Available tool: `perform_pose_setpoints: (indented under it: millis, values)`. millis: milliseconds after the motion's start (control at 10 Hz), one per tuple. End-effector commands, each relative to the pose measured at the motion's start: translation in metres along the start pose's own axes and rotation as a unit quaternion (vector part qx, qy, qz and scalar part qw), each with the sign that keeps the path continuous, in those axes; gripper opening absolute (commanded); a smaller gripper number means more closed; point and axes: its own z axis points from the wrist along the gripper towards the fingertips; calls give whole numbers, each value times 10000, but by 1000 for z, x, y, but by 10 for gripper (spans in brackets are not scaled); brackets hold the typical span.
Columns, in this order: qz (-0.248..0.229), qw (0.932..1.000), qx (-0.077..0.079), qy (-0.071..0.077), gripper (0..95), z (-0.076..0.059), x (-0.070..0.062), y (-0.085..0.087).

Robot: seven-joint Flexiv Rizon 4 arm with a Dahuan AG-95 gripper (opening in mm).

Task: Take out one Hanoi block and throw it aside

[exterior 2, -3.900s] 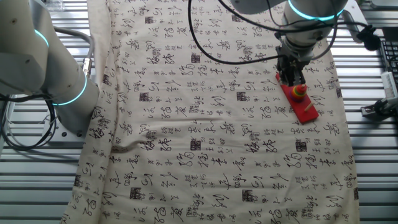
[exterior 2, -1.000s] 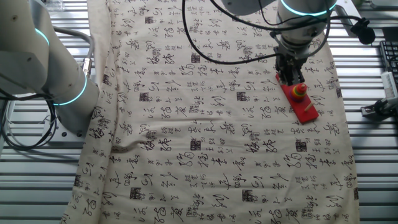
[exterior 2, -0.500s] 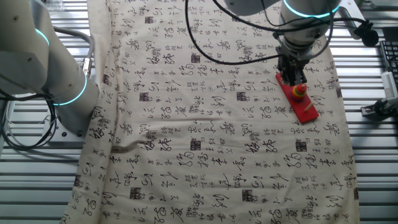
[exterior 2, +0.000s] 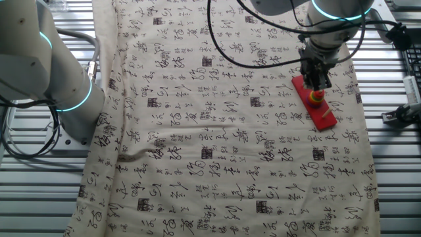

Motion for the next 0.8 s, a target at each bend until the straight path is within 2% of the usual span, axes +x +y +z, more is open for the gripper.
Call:
perform_pose_setpoints:
  millis: [100,500,800]
  values:
    - [-1,10000,-5,10,0,2,-5,0]
    - [18,10000,-22,20,0,6,-22,1]
    - [42,10000,-24,35,0,8,-30,1]
